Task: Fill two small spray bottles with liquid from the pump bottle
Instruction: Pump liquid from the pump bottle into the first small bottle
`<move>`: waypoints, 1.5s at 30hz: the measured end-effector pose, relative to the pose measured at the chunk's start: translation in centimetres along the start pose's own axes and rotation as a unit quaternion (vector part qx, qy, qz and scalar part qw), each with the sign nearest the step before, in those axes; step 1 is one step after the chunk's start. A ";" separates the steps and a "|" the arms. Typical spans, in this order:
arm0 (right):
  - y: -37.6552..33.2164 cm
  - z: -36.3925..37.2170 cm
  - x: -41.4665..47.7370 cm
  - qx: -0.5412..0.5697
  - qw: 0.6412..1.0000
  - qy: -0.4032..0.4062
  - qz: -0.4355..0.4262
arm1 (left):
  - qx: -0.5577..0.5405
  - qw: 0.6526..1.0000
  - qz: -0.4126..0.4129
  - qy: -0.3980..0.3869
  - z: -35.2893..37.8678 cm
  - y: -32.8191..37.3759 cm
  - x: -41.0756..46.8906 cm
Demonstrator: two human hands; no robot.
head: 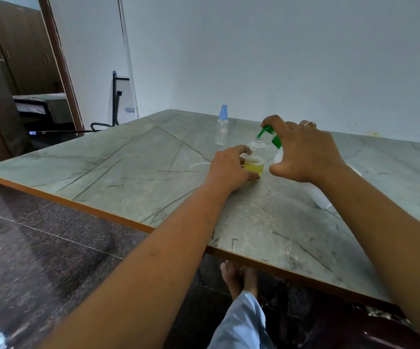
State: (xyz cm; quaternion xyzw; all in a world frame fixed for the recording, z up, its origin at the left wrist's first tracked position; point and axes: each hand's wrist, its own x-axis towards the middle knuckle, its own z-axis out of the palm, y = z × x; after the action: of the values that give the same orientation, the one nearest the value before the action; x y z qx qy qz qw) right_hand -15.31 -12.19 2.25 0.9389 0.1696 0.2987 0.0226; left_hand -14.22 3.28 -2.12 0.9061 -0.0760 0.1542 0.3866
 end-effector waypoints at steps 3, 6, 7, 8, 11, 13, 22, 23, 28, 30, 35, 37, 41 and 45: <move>0.1 0.1 0.0 0.001 1.000 0.000 -0.004 | -0.003 1.000 0.003 0.001 -0.1 0.0 0.0; 0.0 0.2 -0.1 -0.010 1.000 0.001 -0.006 | -0.004 1.000 0.002 0.000 -0.1 0.0 0.0; 0.0 0.2 -0.2 -0.013 1.000 0.000 -0.004 | -0.003 1.000 0.001 0.000 -0.1 0.0 0.0; -0.1 0.1 -0.3 -0.015 1.000 -0.001 -0.004 | -0.002 1.000 0.001 0.000 -0.1 0.0 0.0; -0.1 -0.2 -0.4 -0.017 1.000 -0.007 -0.002 | 0.000 1.000 -0.001 -0.002 -0.1 0.0 0.0; -0.2 -0.2 -0.4 -0.012 1.000 -0.010 0.000 | 0.000 1.000 0.000 -0.002 -0.2 0.1 -0.1; 0.1 0.0 -0.1 0.004 1.000 -0.002 -0.006 | 0.004 1.000 0.001 -0.002 -0.2 0.2 -0.1; 0.2 0.1 -0.1 0.001 1.000 -0.002 -0.008 | 0.003 1.000 0.000 -0.002 -0.2 0.2 -0.1; 0.3 0.1 -0.3 0.003 1.000 -0.002 -0.008 | 0.002 1.000 -0.001 -0.001 -0.1 0.2 -0.1; 0.2 0.1 -0.3 0.001 1.000 -0.002 -0.007 | 0.003 1.000 -0.001 -0.001 -0.1 0.1 -0.1; 0.3 0.1 -0.4 0.007 1.000 -0.002 -0.008 | 0.010 1.000 0.005 -0.003 -0.1 0.1 -0.1; 0.3 0.0 -0.4 0.007 1.000 -0.003 -0.007 | 0.012 1.000 0.010 -0.001 -0.1 0.1 -0.1; 0.3 0.0 -0.4 0.012 1.000 -0.005 -0.007 | 0.009 1.000 0.005 0.008 -0.1 0.2 0.1; 0.3 0.0 -0.3 0.018 1.000 -0.016 -0.001 | 0.010 1.000 0.000 0.009 0.0 0.1 0.2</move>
State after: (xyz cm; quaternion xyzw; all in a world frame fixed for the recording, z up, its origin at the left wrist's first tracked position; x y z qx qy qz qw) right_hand -15.42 -12.56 2.12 0.9436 0.1755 0.2807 0.0083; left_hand -14.04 3.17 -2.00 0.9087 -0.0713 0.1631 0.3777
